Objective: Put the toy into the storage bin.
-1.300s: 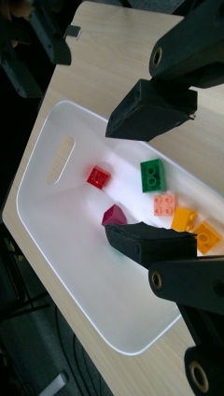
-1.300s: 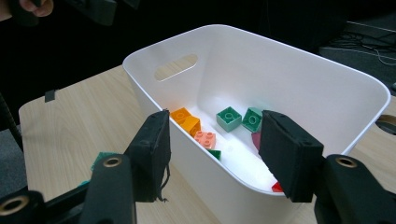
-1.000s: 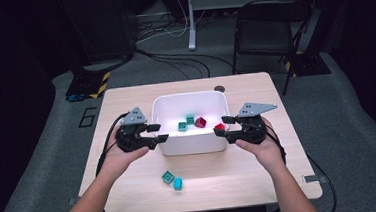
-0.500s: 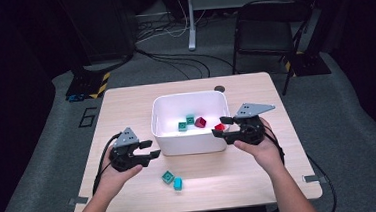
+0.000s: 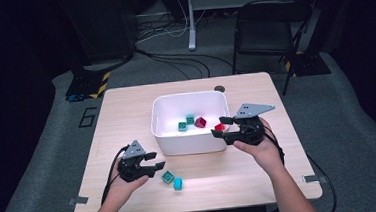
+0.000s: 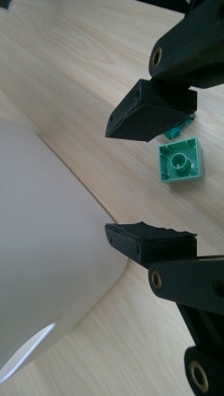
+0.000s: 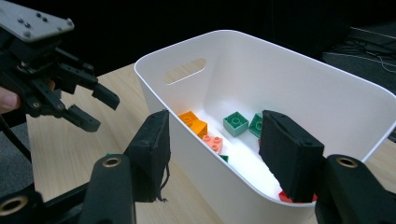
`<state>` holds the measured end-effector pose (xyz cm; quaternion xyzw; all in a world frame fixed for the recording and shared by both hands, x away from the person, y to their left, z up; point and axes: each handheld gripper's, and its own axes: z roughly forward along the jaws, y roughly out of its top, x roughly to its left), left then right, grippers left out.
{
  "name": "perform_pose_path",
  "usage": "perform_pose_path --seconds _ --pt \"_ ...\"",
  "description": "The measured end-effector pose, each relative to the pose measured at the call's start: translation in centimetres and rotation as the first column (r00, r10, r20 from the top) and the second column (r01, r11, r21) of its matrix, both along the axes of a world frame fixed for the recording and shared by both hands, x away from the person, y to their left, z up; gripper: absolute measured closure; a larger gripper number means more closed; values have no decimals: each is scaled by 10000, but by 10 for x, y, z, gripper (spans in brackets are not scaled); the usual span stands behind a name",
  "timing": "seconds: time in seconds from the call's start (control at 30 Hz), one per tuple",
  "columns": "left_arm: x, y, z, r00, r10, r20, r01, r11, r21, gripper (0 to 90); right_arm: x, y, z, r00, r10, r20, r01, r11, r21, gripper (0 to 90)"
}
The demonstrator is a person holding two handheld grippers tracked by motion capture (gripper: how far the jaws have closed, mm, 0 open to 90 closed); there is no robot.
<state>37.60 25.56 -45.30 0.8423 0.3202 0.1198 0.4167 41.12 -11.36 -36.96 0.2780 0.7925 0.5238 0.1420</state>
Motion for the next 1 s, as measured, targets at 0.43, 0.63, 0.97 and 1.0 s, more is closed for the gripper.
perform_pose_path --seconds 0.43,0.63,0.97,1.0 --pt "-7 -11 -31 9992 -59 -395 74 9993 371 432 0 -2 1 10000 -24 60 24 10000 45 423" --pt "-6 -11 -39 9983 59 -580 -39 9994 337 428 0 -2 0 10000 -57 4 57 10000 45 423" --pt "-6 -15 -48 9967 -86 -811 117 9992 374 428 1 -2 -1 9999 -81 -65 81 10000 28 423" --pt "-7 -15 -48 9963 -148 -841 187 9988 459 428 1 -2 -1 9999 -86 -70 86 10000 40 423"
